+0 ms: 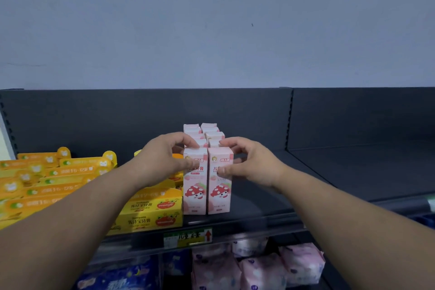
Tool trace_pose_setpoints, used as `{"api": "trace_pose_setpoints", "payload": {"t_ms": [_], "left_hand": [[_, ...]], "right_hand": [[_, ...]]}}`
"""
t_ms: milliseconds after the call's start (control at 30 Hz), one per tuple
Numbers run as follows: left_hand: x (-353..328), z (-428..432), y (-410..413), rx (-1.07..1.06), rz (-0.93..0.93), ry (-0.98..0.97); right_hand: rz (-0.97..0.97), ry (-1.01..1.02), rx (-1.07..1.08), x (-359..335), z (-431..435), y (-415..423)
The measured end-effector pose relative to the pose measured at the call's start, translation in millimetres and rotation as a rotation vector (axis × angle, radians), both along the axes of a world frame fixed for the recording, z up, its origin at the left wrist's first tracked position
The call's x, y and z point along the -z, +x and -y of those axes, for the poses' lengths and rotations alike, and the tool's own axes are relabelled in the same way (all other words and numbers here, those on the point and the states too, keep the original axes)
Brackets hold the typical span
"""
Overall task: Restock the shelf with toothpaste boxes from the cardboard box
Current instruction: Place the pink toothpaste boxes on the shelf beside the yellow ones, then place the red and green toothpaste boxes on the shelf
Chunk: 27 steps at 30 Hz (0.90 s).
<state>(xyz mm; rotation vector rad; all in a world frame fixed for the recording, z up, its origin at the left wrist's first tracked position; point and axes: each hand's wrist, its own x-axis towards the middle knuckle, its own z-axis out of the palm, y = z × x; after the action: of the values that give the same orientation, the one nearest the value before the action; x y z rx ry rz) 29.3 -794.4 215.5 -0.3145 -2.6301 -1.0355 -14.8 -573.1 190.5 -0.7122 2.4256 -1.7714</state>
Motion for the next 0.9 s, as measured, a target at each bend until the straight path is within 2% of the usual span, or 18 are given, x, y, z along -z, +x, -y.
{"api": "trace_pose_setpoints", "payload": {"t_ms": [133, 300, 467, 567, 767, 900], "left_hand": [[-1, -5, 3, -0.005, -0.133, -0.029], [-1, -33, 4, 0.056, -0.31, -0.195], [16, -75, 6, 0.158, -0.394, -0.341], [30, -104, 14, 0.192, -0.42, -0.41], [61, -173, 38, 0.26, -0.408, -0.422], [87, -235, 61, 0.32, -0.369, -0.433]], "right_hand": [[-0.088, 0.126, 0.129, -3, -8, 11], [-0.138, 0.235, 0.333, 6, -28, 24], [-0.285, 0.699, 0.555, 14, -60, 45], [-0.294, 0.874, 0.643, 21, -83, 65], [-0.319, 0.95, 0.816, 44, -147, 106], [-0.237, 0.96, 0.9, 66, -208, 146]]}}
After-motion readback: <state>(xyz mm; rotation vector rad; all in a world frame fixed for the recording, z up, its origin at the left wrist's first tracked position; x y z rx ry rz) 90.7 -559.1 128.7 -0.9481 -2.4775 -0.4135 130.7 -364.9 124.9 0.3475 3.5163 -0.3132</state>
